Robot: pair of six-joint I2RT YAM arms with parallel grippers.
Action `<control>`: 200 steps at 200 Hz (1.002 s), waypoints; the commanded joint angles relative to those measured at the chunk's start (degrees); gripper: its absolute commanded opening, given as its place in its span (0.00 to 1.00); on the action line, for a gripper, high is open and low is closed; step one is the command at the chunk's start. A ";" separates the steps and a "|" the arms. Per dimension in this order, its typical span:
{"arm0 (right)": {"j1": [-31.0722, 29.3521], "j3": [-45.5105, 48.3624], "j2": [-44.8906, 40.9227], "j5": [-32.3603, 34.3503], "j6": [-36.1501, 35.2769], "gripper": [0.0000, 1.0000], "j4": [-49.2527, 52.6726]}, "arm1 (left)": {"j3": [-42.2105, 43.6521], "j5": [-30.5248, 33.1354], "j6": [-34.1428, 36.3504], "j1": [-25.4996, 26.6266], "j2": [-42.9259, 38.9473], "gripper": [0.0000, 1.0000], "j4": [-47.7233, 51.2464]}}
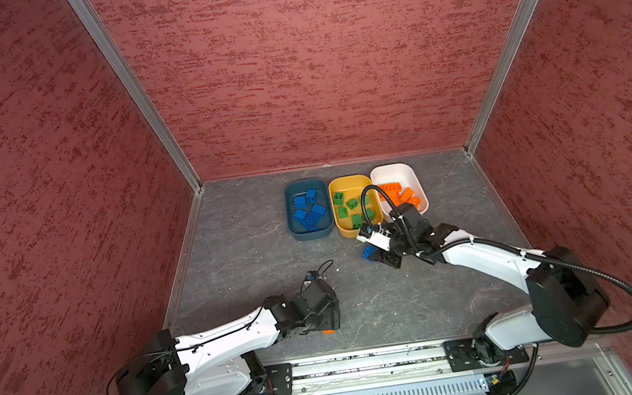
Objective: Sort the legos into containers by color
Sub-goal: 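Drop the blue brick into the teal tub while the left gripper grasps an orange brick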
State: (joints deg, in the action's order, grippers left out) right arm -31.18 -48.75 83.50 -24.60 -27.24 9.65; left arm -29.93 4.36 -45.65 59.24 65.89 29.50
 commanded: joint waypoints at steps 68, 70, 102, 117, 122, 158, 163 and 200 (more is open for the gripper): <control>-3.18 -23.36 27.73 6.15 26.44 0.27 -31.77 | -3.30 2.54 2.76 2.88 5.76 0.74 4.60; -3.18 -23.86 28.31 6.41 26.65 0.27 -31.62 | -3.49 2.62 2.93 2.96 5.99 0.74 4.82; -3.45 -30.75 33.57 8.60 27.27 0.31 -29.11 | -6.18 4.13 3.32 4.31 9.00 0.73 7.73; -3.54 -31.87 34.16 8.79 27.41 0.40 -28.54 | -6.83 4.25 3.55 4.62 9.84 0.72 8.41; -3.55 -31.76 33.97 8.82 27.25 0.45 -28.74 | -7.03 4.25 3.78 4.61 10.07 0.72 8.55; -3.61 -25.89 28.98 10.38 24.64 0.64 -33.09 | -9.97 4.93 4.51 5.28 14.66 0.70 11.68; -3.62 -25.27 28.18 10.83 24.43 0.68 -33.20 | -10.28 4.96 4.59 5.49 15.30 0.70 11.87; -3.55 -19.45 21.40 14.31 23.82 0.85 -34.34 | -11.45 4.73 5.39 6.14 17.33 0.60 12.53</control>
State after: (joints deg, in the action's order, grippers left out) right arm -34.41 -70.94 110.78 -13.78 -2.42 -20.43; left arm -40.66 8.51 -41.34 64.97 82.41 40.18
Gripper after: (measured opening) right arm 0.825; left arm 0.640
